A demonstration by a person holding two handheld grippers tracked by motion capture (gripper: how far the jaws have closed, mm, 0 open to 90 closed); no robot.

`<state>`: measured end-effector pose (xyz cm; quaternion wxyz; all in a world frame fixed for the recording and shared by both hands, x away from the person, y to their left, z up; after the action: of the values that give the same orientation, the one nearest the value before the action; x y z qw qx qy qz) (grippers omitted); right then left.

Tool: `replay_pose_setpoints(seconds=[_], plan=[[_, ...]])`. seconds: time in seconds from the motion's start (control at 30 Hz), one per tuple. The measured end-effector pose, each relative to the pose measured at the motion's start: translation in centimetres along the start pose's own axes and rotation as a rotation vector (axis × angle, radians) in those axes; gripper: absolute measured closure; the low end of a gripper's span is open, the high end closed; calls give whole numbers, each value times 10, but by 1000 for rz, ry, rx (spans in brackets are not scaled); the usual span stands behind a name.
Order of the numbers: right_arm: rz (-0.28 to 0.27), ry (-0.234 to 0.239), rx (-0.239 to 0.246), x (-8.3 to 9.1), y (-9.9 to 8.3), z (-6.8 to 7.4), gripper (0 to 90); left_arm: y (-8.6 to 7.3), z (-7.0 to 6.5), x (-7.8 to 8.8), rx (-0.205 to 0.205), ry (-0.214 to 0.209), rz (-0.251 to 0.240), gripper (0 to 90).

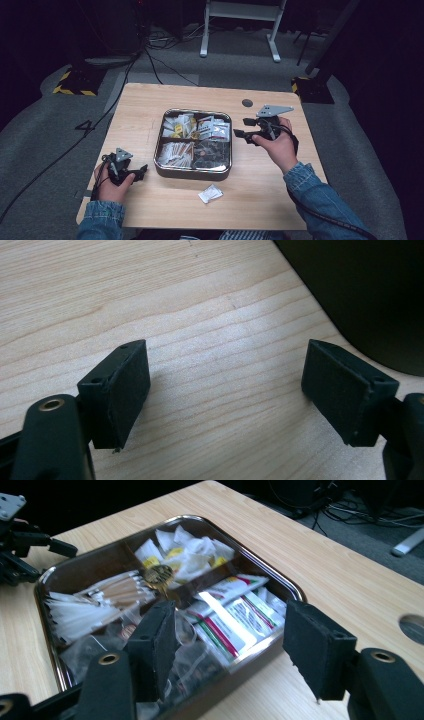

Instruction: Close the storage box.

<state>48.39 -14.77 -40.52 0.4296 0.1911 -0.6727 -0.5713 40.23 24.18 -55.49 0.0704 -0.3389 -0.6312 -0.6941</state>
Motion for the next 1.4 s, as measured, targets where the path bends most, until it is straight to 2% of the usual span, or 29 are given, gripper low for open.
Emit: replay_pose_setpoints(seconds=[0.33,0.5,0.63,1.1,1.27,1.4], plan=[[3,-61,-42,27,-22,-24,367,0,0,0,4,-1,0,196],[16,-87,-46,38,-33,-33,350,0,0,0,4,-1,0,196],[37,-107,-60,48,-49,-42,341,0,0,0,4,-1,0,196],[59,-159,-99,69,-84,-59,315,0,0,0,4,-1,0,196],[40,-171,-130,75,-99,-63,313,0,0,0,4,-1,0,195],[41,-175,-126,78,-110,-64,305,0,0,-1,4,-1,-2,195]])
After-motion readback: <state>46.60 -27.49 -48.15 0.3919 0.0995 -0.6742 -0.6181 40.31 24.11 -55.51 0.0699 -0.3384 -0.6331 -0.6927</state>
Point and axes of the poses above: each handheld gripper's, and its own axes: x roughly backward along the jaws, y roughly out of its top, z roughly to its left, the point moved 7 cm from there along -x, roughly forward along the jaws, and after that the axes turned 12 degrees about -z, right-handed, at the moved point
